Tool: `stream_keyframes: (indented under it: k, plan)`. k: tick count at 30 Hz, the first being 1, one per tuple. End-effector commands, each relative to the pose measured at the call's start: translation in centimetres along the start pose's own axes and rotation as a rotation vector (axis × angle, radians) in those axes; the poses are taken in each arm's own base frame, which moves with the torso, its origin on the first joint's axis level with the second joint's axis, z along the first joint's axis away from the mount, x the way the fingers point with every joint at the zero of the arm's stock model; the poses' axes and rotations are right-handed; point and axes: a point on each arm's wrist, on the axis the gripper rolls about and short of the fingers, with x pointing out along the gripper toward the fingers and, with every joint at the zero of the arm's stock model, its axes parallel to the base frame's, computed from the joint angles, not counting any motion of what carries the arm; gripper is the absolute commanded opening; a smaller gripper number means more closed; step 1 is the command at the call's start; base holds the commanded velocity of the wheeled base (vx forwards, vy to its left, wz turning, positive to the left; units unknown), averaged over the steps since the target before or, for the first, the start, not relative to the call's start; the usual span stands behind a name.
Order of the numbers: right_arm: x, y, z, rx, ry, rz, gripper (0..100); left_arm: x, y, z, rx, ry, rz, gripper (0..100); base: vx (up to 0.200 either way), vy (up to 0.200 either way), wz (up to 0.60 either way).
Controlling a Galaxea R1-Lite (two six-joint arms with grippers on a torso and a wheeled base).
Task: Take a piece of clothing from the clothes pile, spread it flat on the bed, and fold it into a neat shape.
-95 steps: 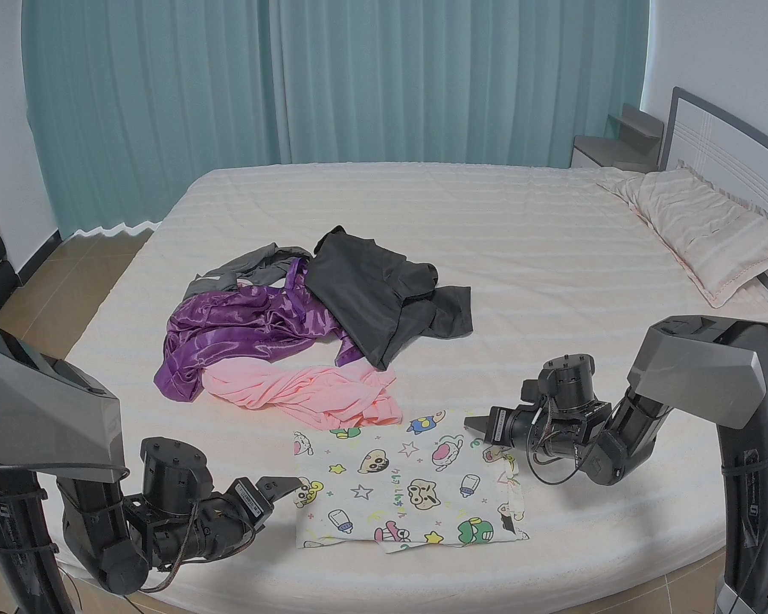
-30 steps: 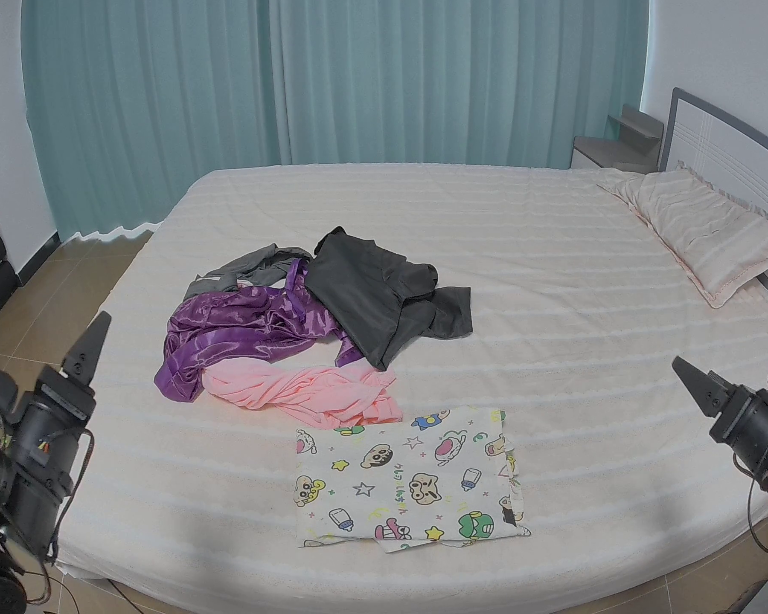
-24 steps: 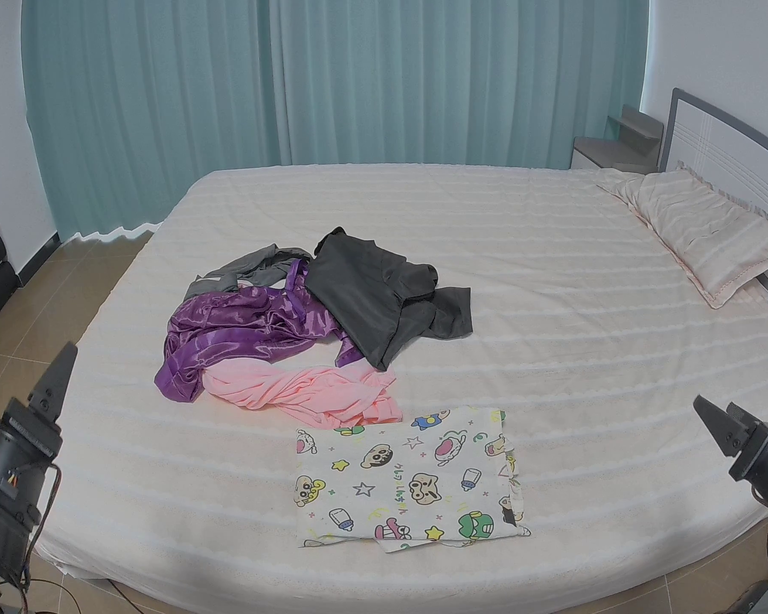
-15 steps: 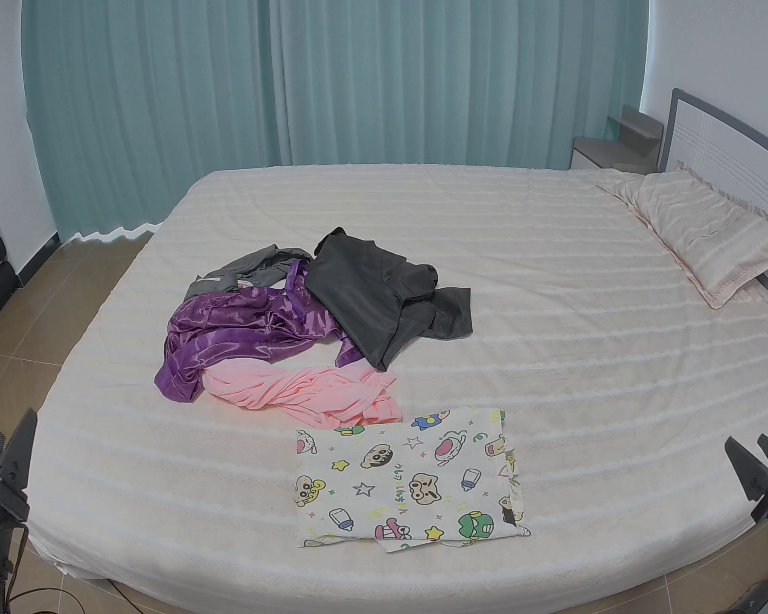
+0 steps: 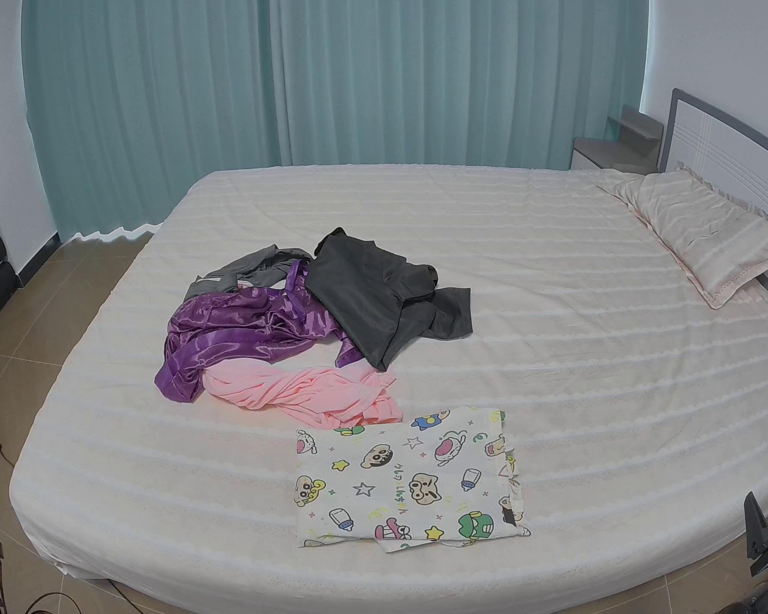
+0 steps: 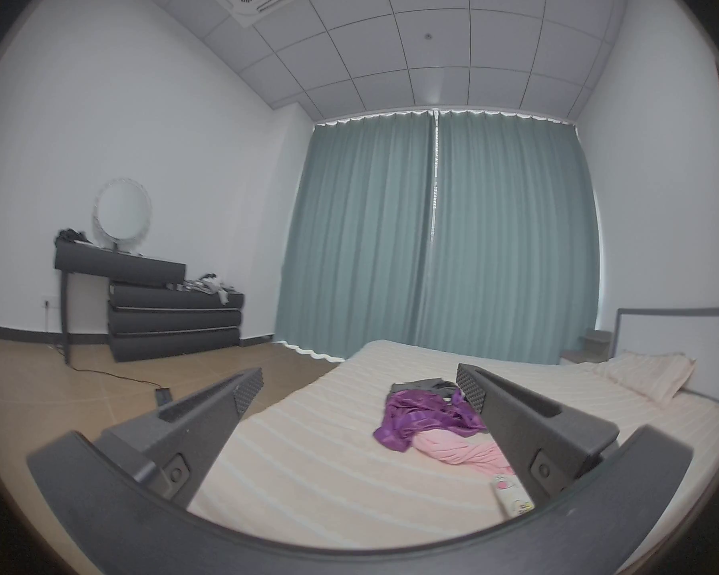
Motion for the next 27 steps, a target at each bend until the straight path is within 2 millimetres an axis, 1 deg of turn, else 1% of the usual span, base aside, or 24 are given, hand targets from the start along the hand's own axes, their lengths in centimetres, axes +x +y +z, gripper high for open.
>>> stream_keyframes:
  k: [1, 15, 18, 20, 21, 22, 25, 27]
  plan:
    - [-0.3, 0.0, -0.7, -0.005, -0.024, -0.024, 100, -1.5, 0.6, -2.1, 0.034, -0.054, 0.056, 100, 0.000, 0.000, 0.00]
    - [-0.3, 0.0, -0.5, -0.069, -0.027, -0.015, 100, -1.5, 0.8, -3.8, 0.104, 0.099, 0.046, 100, 0.000, 0.000, 0.00]
    - [-0.3, 0.2, -0.9, -0.067, -0.002, 0.058, 100, -1.5, 0.7, -3.8, 0.105, 0.105, -0.009, 100, 0.000, 0.000, 0.00]
    - [-0.4, 0.2, -1.3, -0.070, 0.038, 0.120, 100, -1.5, 0.5, -3.9, 0.109, 0.114, -0.089, 100, 0.000, 0.000, 0.00]
    - [-0.5, 0.2, -1.3, -0.070, 0.036, 0.125, 100, -1.5, 0.5, -3.9, 0.109, 0.114, -0.093, 100, 0.000, 0.000, 0.00]
    - [-0.8, 0.0, -1.3, -0.074, -0.015, 0.193, 100, -1.6, 0.3, -3.9, 0.099, 0.125, -0.160, 100, 0.000, 0.000, 0.00]
    - [-1.0, 0.0, -1.4, -0.068, -0.046, 0.177, 100, -1.6, 0.2, -4.0, 0.102, 0.133, -0.241, 100, 0.000, 0.000, 0.00]
    - [-1.1, 0.0, -1.4, -0.064, -0.055, 0.171, 100, -1.6, 0.1, -4.0, 0.094, 0.136, -0.265, 100, 0.000, 0.000, 0.00]
